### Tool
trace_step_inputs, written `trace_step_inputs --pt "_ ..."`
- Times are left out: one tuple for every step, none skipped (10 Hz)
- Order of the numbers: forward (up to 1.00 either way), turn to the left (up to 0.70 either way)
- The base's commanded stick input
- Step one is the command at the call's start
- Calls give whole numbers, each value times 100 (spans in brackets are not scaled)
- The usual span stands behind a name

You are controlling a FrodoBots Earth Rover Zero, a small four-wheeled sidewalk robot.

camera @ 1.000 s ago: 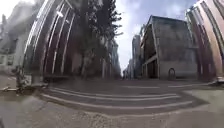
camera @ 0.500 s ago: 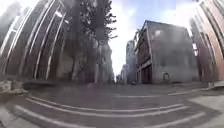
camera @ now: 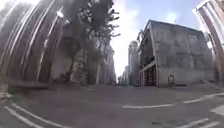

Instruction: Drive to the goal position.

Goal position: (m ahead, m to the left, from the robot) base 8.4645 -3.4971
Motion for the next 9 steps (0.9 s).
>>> trace_step_inputs --pt "100 6" --pt "100 6" --pt "100 6" --pt "100 6" --pt "100 6" --pt "100 6" --pt "100 6" --pt "100 6" --pt "100 6"
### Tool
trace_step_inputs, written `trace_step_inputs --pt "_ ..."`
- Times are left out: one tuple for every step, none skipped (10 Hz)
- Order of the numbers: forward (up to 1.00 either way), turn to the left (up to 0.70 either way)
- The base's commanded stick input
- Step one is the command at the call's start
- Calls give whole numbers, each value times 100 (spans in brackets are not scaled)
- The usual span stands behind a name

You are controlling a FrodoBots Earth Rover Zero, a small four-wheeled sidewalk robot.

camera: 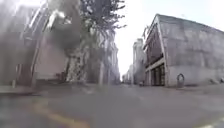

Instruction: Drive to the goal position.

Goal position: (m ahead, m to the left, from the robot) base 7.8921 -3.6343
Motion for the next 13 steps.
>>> trace_step_inputs --pt "100 6" --pt "100 6" --pt "100 6" --pt "100 6" --pt "100 6" --pt "100 6" --pt "100 6" --pt "100 6" --pt "100 6" --pt "100 6" --pt "100 6" --pt "100 6" --pt "100 6"
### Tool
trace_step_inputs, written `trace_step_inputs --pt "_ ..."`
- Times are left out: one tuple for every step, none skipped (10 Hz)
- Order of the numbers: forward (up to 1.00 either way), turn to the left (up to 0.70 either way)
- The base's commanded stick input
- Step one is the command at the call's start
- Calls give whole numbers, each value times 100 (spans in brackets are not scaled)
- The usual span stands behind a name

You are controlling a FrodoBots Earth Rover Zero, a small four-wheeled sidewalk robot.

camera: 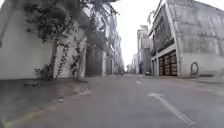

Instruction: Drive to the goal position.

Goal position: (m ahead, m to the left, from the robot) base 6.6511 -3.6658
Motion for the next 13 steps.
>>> trace_step_inputs --pt "100 6" --pt "100 6" --pt "100 -1" --pt "100 -34" --pt "100 -34" --pt "100 -34" --pt "100 -34" --pt "100 -34" --pt "100 -34" --pt "100 -34" --pt "100 -34" --pt "100 6" --pt "100 6"
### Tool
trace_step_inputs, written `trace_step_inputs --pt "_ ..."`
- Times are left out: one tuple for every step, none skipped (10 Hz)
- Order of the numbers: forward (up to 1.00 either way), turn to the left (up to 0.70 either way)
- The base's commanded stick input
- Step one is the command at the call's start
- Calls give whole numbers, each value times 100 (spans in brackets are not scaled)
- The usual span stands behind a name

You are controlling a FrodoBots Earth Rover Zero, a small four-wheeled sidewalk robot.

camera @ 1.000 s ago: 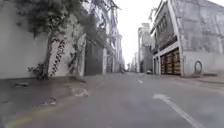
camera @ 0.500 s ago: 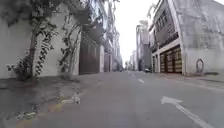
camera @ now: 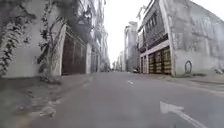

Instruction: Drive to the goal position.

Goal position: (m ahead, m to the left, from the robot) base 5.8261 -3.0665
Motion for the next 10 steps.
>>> trace_step_inputs --pt "100 6" --pt "100 6" --pt "100 6" --pt "100 6" --pt "100 6" --pt "100 6" --pt "100 6" --pt "100 6" --pt "100 6" --pt "100 6"
